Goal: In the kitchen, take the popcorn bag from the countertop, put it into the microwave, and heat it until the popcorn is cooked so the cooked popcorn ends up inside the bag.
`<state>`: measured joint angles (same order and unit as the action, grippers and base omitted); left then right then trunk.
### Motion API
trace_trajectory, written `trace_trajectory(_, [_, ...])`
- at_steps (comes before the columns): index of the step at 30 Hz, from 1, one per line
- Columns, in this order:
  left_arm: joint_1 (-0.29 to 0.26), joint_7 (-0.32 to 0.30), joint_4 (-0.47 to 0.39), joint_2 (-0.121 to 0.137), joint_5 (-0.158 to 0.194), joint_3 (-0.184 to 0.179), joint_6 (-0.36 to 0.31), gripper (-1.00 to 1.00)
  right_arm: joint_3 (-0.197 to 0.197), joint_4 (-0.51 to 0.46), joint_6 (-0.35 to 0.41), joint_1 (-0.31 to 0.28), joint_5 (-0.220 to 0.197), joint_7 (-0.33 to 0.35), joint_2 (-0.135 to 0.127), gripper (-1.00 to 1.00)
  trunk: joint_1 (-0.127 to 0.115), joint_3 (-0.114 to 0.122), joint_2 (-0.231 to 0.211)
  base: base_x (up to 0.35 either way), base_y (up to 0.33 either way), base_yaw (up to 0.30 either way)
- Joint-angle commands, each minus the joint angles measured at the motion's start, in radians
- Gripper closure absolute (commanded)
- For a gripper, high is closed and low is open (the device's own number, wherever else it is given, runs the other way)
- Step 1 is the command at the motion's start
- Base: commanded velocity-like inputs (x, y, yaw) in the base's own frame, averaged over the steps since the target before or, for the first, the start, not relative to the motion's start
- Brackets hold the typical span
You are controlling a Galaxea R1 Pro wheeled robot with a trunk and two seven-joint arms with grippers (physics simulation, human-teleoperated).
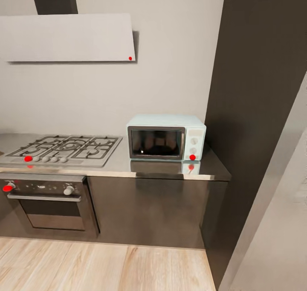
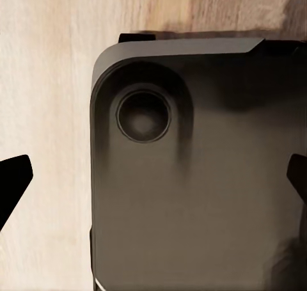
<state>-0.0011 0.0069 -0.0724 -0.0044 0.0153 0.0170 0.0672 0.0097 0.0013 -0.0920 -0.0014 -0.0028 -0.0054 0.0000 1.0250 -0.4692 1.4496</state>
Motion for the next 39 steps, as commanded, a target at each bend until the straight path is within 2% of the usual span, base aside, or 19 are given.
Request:
trace_trajectory(1, [0.000,0.001,0.000,0.000,0.002,0.001,0.003,-1.00,0.001,0.000,-0.003,0.000,0.000,-0.001,0.000,-1.00,0.000,-0.001,0.000,0.000,0.000,-0.010])
trace_trajectory(15, [0.000,0.001,0.000,0.000,0.002,0.001,0.003,-1.00,0.001,0.000,-0.003,0.000,0.000,0.000,0.000,-1.00,0.000,-0.001,0.000,0.196,0.159,-0.001])
trace_trajectory(39, [0.001,0.001,0.000,0.000,0.002,0.001,0.003,-1.00,0.001,0.000,0.000,0.000,-0.002,-0.001,0.002,-1.00,0.000,-0.001,0.000,0.005,0.002,-0.037])
